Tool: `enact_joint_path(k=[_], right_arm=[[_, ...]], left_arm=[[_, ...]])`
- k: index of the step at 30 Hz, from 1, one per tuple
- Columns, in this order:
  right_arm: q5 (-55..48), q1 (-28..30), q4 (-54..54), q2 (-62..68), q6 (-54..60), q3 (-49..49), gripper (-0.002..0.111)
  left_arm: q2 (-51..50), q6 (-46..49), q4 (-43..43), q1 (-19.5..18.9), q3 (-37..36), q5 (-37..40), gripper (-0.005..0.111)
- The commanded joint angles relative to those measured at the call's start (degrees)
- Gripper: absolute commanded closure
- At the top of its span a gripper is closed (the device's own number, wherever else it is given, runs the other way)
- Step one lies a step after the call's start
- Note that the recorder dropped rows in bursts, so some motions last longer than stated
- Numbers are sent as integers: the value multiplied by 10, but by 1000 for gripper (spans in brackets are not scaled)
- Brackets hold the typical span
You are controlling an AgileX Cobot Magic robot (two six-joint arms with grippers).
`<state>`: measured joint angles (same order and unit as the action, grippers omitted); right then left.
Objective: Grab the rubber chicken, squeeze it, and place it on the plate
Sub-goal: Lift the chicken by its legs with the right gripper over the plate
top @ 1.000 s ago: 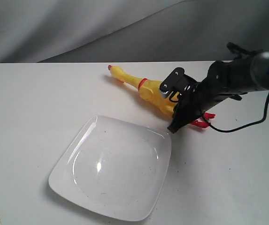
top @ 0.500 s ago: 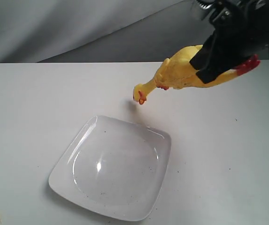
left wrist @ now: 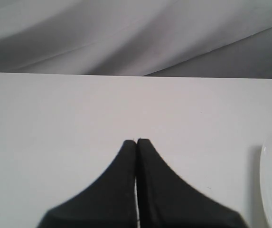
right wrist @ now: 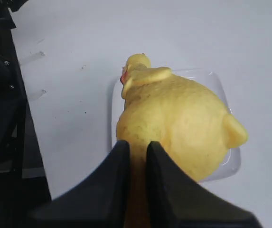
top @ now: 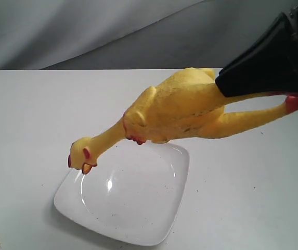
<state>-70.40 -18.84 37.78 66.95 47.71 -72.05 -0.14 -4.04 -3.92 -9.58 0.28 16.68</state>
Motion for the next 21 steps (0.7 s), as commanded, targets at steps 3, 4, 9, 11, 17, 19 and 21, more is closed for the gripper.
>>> enact_joint_path(k=[3,4,9,11,17,19,21], right_arm=[[4,-1,40,-7,19,28,108],[4,-1,41,-7,23,36,108],[4,-1,84,-7,67,76,108],[4,-1,108,-7,89,82,108],[4,-1,131,-7,106,82,108],[4,-1,131,-7,105,82,108],[4,-1,131,-7,104,82,108]], left_arm=[[1,-2,4,-3,-3,-3,107],[1,-2,4,-3,-3,-3,107],[1,13,-58,-3,-3,-69,107],[1,11,-54,-3,-3,-125,107],[1,13,-57,-3,-3,-240,107],[1,13,-57,-3,-3,-248,107],[1,11,-55,-3,-3,-268,107]])
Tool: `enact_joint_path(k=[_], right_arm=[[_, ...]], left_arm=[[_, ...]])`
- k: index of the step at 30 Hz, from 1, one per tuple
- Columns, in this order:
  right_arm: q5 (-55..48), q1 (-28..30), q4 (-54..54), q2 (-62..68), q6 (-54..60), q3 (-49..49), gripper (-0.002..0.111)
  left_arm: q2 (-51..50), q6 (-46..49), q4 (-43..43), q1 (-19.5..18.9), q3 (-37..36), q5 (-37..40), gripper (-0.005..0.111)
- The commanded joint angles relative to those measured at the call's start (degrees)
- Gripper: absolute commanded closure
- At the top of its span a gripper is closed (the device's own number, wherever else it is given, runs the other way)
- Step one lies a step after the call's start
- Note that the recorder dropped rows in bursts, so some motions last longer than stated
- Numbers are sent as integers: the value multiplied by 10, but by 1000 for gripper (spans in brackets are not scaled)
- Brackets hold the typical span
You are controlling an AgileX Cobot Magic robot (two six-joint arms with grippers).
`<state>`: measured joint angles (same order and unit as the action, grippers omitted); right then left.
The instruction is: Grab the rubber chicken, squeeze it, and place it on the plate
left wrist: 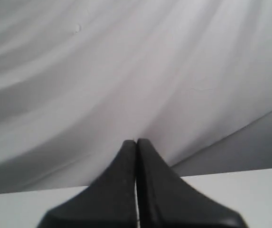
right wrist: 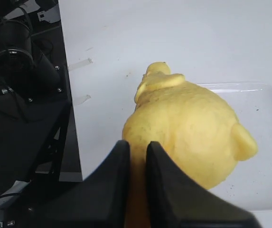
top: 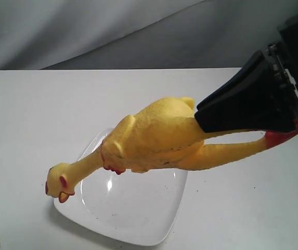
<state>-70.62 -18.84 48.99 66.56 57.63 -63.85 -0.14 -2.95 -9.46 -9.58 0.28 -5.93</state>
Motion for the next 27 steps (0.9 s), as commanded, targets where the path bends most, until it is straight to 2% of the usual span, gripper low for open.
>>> enact_joint_path(k=[1,3,7,9,15,21,23,24,27], right_arm=[[7,-1,21,-3,5,0,108],[7,-1,23,-3,5,0,108],[7,-1,23,-3,5,0,108],[7,-1,23,-3,6,0,108],[7,-1,23,-3,6,0,108],[7,-1,23,-3,6,0,108],[7,-1,23,-3,6,0,108],[7,-1,23,-3,6,0,108],[7,-1,23,-3,6,0,108]], left_arm=[[1,-18,0,-3,-3,-54,107],[1,-103,0,-3,-3,-88,107],[1,-188,-3,-3,-3,-153,107],[1,-235,-7,-3,-3,-144,107],[1,-260,-7,-3,-3,-76,107],[1,-283,-10,-2,-3,-76,107],[1,-325,-64,6,-3,-88,105],[1,-368,-117,13,-3,-104,103],[1,-486,-340,37,-3,-207,85]])
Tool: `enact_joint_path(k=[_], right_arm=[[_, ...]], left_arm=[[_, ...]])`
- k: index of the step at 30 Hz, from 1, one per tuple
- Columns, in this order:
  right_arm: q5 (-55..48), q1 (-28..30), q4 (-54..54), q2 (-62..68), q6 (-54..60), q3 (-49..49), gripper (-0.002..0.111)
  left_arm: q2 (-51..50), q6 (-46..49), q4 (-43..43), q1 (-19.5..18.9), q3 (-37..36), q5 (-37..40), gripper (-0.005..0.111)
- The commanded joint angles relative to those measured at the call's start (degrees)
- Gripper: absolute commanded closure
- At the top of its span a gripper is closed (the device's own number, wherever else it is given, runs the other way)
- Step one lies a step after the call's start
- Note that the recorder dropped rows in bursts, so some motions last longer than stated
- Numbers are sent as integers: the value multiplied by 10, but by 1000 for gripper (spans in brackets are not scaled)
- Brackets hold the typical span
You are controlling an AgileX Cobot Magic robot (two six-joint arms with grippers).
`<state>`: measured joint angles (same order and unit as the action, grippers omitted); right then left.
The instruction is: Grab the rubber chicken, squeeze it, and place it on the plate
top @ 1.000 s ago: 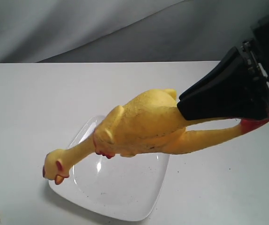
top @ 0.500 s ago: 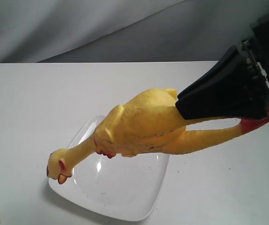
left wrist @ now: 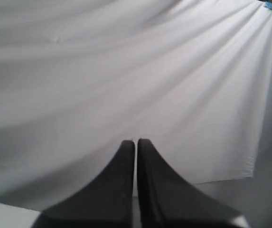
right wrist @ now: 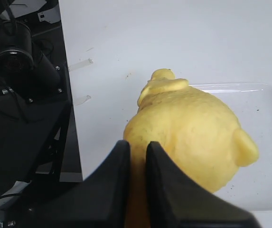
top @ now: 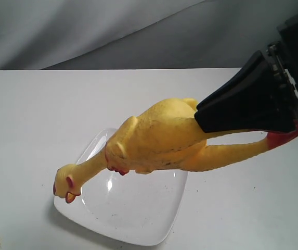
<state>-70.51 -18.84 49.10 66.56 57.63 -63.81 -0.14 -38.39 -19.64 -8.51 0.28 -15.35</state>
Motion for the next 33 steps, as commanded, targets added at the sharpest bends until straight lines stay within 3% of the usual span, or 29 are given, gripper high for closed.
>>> enact_joint_path(k=[1,3,7,12,15,19,21,26,30,33], right_arm=[[5,-1,22,-3,6,0,108],[5,-1,22,-3,6,0,108],[5,-1,22,-3,6,0,108],[5,-1,22,-3,6,0,108],[5,-1,26,-3,6,0,108],[5,-1,29,-3,6,0,108],[5,-1,29,-3,6,0,108],[5,-1,29,-3,6,0,108],[5,-1,29,-3,6,0,108],[5,-1,29,-3,6,0,108]], left_arm=[[-4,-142,-305,32,-3,-158,76],[-25,-204,-380,34,-3,-196,60],[-102,-321,-449,34,37,-228,33],[-272,-357,-581,34,135,-370,33],[-448,-451,-800,34,288,-459,34],[-600,-449,-791,39,389,-546,34],[-645,-449,-803,79,406,-542,34],[-694,-400,-803,257,414,-349,34],[-714,-383,-803,321,414,-227,34],[-735,-378,-803,354,414,-187,34]])
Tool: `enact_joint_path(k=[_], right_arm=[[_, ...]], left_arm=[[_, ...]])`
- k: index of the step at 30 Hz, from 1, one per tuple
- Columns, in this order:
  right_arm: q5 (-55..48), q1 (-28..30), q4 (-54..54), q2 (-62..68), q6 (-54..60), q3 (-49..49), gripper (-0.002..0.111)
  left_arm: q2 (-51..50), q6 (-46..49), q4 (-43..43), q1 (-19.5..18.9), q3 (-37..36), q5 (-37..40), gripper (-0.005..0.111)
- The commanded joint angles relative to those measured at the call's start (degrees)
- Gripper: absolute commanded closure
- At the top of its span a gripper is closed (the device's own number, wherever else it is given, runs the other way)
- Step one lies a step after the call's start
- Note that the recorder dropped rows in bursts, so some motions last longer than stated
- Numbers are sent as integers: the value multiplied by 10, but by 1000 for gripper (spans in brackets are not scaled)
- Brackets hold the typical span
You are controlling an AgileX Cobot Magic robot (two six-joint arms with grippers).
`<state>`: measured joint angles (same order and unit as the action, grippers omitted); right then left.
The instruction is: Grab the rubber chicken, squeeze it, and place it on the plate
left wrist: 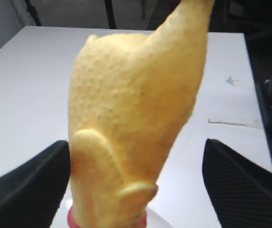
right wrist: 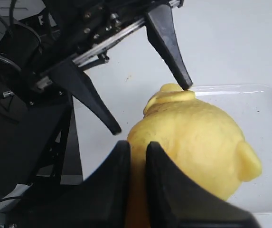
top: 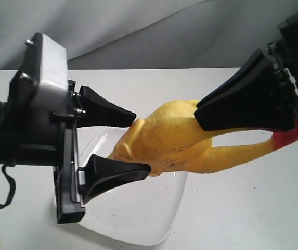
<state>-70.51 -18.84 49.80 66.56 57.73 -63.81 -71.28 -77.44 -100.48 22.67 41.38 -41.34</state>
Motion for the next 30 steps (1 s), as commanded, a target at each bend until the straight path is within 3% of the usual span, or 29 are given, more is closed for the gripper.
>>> enact_joint_path(k=[1,8,16,24,27,30], right_arm=[[5,-1,22,-3,5,0,108],[5,-1,22,-3,5,0,108],[5,-1,22,-3,5,0,108],[5,-1,20,-3,5,0,108],[5,-1,18,-3,5,0,108],[5,-1,18,-3,5,0,108]], left_arm=[[-34,16,5,49,3,73,34],[-64,46,53,54,3,101,34],[-30,41,58,54,10,38,34],[-1,25,48,54,9,37,35],[0,24,32,54,9,18,42],[0,24,21,52,9,-3,61]])
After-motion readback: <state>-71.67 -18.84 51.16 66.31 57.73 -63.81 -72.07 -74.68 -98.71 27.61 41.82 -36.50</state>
